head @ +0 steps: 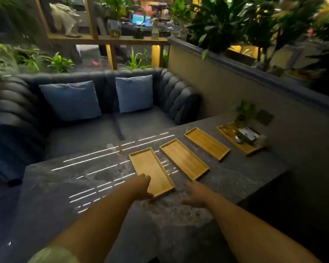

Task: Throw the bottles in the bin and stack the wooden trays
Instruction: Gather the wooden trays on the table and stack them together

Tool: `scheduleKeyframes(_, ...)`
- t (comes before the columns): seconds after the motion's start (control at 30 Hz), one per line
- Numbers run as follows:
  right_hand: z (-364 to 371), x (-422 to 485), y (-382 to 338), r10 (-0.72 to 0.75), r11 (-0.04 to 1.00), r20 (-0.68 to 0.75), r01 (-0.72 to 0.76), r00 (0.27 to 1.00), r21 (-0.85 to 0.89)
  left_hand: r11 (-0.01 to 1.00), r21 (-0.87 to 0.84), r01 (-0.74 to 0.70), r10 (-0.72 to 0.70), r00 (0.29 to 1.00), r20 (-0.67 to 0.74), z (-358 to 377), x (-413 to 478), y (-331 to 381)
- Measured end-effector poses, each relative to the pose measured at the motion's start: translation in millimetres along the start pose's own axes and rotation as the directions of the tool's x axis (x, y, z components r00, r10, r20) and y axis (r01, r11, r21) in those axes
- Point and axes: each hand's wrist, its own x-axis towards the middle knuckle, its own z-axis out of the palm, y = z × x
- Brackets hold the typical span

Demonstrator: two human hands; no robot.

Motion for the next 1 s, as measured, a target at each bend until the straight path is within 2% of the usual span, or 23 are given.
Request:
scheduleKeyframes(0.3,-44,114,-6,-0.130,0.992,0.061,0.130,0.990,0.010,0.978,-0.099,0.186,-0.182,0.982,0.045,-9,65,-35)
scheduleKeyframes(0.5,-49,164,-20,-0.324,0.946,0.122,0.320,0.938,0.046,0.911,-0.251,0.326,-0.315,0.945,0.086,-4,76,-47)
scheduleKeyframes(0.67,-50,200,-16,-0.379,0.924,0.163,0.383,0.911,0.006,0.804,-0.386,0.452,-0.457,0.886,0.085,-4,78,-38)
scheduleKeyframes(0.87,-45,231,-7,-0.427,0.904,0.108,0.420,0.898,0.075,0.607,-0.508,0.611,-0.610,0.768,0.195,22,79,-15)
scheduleKeyframes(1.0,-33,238,-4,-0.410,0.904,0.087,0.391,0.908,0.173,0.512,-0.578,0.636,-0.644,0.729,0.232,36,88,-7)
